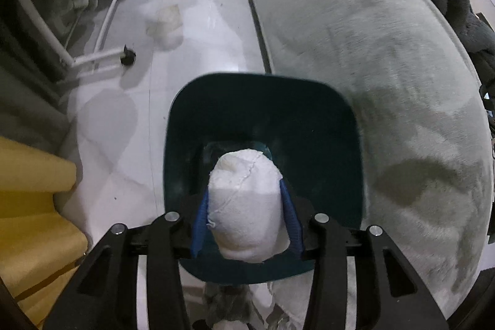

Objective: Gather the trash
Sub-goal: 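Drop the white ball into the bin with the left tool while the right tool drops the bubble wrap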

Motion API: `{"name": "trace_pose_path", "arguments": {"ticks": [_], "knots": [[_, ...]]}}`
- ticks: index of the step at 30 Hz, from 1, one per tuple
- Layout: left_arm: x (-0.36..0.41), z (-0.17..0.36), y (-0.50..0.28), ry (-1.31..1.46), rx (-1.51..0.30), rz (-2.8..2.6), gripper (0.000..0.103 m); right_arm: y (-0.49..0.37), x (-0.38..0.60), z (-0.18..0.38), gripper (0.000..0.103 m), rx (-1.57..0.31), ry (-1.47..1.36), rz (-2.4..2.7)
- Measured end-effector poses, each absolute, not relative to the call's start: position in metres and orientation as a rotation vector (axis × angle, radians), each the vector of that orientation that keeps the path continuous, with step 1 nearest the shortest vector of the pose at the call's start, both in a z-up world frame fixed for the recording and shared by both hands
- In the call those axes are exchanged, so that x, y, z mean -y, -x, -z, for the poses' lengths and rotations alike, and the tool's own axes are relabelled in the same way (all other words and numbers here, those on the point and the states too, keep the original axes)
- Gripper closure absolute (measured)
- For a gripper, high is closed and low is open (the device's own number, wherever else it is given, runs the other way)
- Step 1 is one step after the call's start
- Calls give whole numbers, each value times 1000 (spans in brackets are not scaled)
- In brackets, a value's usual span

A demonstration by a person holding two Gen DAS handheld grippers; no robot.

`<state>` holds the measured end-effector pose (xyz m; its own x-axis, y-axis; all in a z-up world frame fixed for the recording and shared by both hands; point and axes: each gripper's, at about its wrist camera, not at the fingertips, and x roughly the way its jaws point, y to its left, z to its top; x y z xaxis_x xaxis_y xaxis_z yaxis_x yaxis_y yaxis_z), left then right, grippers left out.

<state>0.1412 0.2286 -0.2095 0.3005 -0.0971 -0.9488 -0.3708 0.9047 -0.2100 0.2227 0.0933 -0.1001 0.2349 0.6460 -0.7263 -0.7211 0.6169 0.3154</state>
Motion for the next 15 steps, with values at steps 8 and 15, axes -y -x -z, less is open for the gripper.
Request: {"name": "trace_pose_path", "arguments": {"ticks": [8,15], "knots": [[-247,219,-132,482,-1290,-158,30,-234,-121,142,66,-1053,148,-898],[-261,203,-123,503,-1239,-153,28,-230,-143,182,66,-1135,226,-870]]}}
